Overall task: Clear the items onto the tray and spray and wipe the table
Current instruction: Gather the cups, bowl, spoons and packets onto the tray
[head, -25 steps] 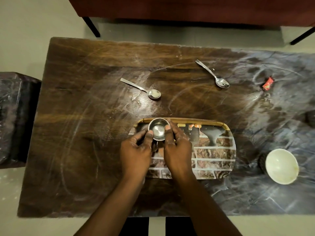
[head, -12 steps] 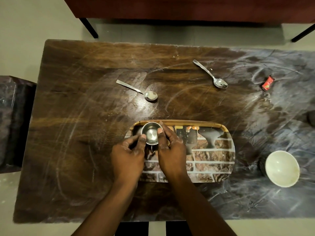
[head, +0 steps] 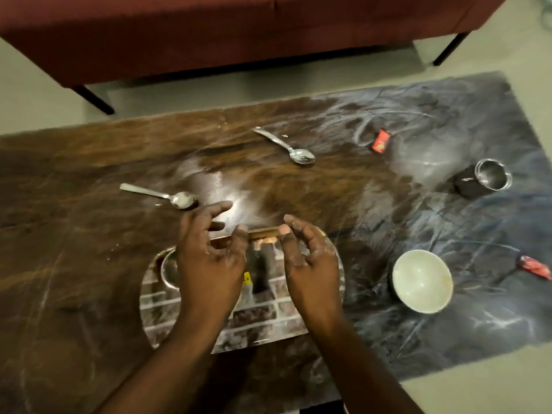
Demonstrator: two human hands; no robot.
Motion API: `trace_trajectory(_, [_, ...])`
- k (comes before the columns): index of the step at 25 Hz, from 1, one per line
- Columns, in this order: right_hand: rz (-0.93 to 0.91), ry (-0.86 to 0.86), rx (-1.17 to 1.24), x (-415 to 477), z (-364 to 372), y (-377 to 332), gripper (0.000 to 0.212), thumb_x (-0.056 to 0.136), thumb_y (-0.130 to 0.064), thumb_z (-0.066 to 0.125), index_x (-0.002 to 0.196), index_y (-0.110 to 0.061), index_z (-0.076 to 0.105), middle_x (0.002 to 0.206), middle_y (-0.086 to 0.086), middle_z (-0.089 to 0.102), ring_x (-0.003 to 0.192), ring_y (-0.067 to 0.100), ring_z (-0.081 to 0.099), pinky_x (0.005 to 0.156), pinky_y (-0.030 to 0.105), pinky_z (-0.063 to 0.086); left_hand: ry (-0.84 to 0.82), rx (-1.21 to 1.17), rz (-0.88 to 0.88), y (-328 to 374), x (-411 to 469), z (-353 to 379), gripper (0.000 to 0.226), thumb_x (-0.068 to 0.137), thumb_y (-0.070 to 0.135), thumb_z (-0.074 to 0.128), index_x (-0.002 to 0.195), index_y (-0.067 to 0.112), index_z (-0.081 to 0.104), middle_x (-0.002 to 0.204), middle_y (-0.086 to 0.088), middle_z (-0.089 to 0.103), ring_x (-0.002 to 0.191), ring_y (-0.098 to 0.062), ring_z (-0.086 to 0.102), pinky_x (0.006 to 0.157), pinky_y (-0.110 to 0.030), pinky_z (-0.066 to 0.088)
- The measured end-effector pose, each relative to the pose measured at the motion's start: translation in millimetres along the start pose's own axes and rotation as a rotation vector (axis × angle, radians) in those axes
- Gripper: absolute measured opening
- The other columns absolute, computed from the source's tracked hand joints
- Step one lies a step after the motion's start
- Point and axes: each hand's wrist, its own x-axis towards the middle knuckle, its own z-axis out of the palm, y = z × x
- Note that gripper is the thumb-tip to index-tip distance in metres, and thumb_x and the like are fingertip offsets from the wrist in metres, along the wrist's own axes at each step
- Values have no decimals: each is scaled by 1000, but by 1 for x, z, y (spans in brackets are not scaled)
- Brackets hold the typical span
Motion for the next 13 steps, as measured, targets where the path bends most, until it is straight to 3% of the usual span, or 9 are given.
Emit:
trace_trajectory(2, [-8,44,17,20,-50,-2,29,104,-39,66,130,-29,74,125,-18,74,117,-3,67,101,22,55,-115,-42,-1,25,-1,48,34,97,12,76,129,21,70,134,-3,63,115,-16,66,77,-3,48])
trace_trajectory(7, [-17,251,71,71,-171,0,22,103,-28,70,123,-22,76,113,-14,77,99,-11,71,87,10,54,-285,-93,-7,78,-15,161,37,99,14,73,135,18,68,136,-2,67,119,-14,67,92,-29,60])
trace_trajectory(10, [-30,400,80,98,-241,10,17,103,-25,70,118,-21,76,104,-19,79,97,-8,72,82,7,52,-394,-103,-22,109,-24,226,38,101,17,71,139,15,67,134,-1,70,116,-12,69,95,-26,58])
trace_trajectory(11, [-18,440,89,108,-259,15,17,103,-23,69,118,-20,76,103,-20,79,98,-6,73,85,10,55,-417,-103,-26,116,-25,245,39,102,17,70,141,14,66,130,2,71,114,-11,70,95,-25,59])
trace_trajectory(13, [57,474,139,128,-287,28,24,102,-25,69,125,-18,72,112,-10,79,108,8,74,99,32,60,-454,-101,-19,131,-26,280,41,104,18,68,145,13,64,125,6,71,111,-7,69,98,-23,58])
